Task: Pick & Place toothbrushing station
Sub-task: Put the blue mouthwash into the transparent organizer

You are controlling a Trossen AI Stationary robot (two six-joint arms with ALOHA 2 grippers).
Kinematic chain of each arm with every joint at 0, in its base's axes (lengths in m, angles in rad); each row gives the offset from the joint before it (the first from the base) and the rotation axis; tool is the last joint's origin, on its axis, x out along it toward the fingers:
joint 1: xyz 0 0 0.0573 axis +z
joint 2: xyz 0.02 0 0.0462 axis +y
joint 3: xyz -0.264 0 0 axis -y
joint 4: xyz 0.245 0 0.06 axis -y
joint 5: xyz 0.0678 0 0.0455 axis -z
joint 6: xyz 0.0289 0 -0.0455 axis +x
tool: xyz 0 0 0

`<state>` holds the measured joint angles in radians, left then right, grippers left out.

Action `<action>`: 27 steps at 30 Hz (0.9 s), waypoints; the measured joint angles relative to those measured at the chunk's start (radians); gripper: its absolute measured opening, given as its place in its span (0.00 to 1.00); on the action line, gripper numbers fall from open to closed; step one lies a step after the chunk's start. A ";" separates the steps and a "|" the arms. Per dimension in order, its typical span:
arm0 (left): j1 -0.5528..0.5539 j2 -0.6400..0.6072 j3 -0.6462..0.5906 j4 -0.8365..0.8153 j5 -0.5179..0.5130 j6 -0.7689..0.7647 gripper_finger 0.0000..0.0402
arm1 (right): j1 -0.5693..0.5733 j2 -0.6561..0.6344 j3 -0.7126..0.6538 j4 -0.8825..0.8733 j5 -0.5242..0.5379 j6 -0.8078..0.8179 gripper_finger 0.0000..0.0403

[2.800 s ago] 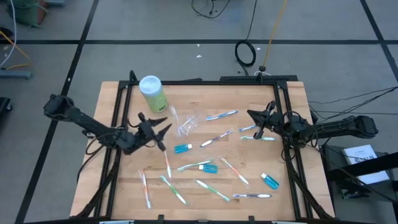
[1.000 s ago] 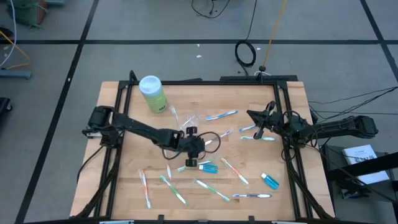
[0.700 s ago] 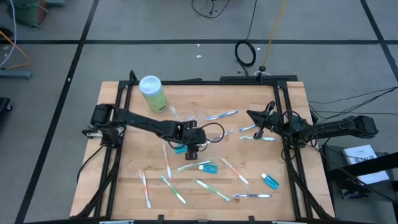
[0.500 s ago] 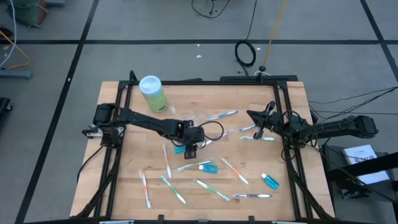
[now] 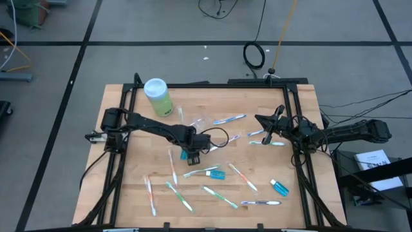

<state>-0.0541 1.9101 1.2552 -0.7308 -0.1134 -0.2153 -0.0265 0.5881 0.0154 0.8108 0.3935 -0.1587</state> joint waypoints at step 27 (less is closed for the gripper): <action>0.036 -0.048 0.055 -0.326 -0.355 -0.187 0.49 | 0.000 0.016 0.000 0.007 -0.001 0.000 0.01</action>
<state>-0.0181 1.8626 1.3106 -1.0572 -0.4687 -0.4027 -0.0265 0.6037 0.0153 0.8181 0.3927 -0.1589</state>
